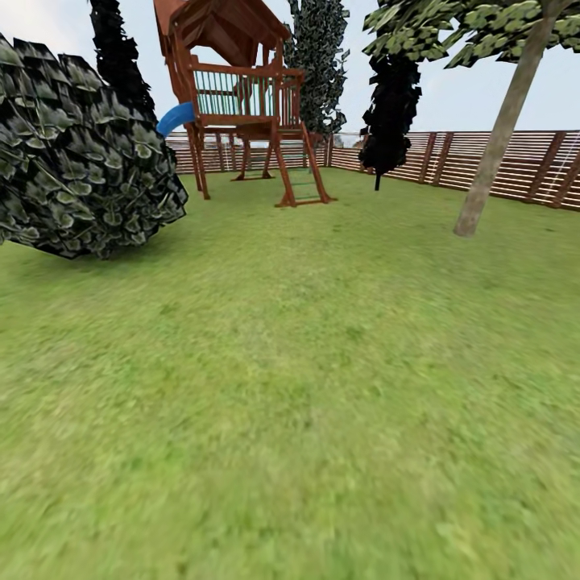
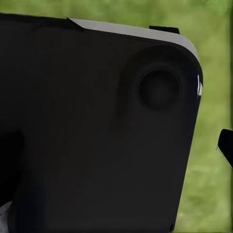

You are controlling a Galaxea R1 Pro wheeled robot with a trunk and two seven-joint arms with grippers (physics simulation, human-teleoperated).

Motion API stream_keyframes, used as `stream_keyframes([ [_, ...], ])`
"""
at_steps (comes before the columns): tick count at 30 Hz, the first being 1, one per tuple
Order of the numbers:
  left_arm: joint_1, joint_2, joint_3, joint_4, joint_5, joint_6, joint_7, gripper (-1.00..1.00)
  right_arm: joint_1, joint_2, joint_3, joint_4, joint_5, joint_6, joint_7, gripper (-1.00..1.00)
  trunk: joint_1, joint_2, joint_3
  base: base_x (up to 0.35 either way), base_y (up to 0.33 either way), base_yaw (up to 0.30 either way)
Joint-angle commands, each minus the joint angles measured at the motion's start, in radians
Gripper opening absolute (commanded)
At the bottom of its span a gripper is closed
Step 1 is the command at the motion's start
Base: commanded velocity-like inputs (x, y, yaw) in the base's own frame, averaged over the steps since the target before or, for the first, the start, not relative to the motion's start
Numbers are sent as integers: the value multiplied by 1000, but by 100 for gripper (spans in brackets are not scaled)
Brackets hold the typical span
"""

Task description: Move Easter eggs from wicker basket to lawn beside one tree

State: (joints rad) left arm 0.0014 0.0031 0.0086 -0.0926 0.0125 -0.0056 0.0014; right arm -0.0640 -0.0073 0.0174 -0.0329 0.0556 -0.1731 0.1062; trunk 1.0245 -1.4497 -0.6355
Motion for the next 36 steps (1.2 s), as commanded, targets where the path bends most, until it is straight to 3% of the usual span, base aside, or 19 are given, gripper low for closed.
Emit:
stream_keyframes([
  [1,0,0,1,-1,1,-1,0,100,0,0,1,1,6,-3,1,100,1,0,-1,321,0,0],
  [36,-2,0,1,-1,1,-1,0,100,0,0,0,1,4,-4,1,100,1,0,-1,320,0,0],
])
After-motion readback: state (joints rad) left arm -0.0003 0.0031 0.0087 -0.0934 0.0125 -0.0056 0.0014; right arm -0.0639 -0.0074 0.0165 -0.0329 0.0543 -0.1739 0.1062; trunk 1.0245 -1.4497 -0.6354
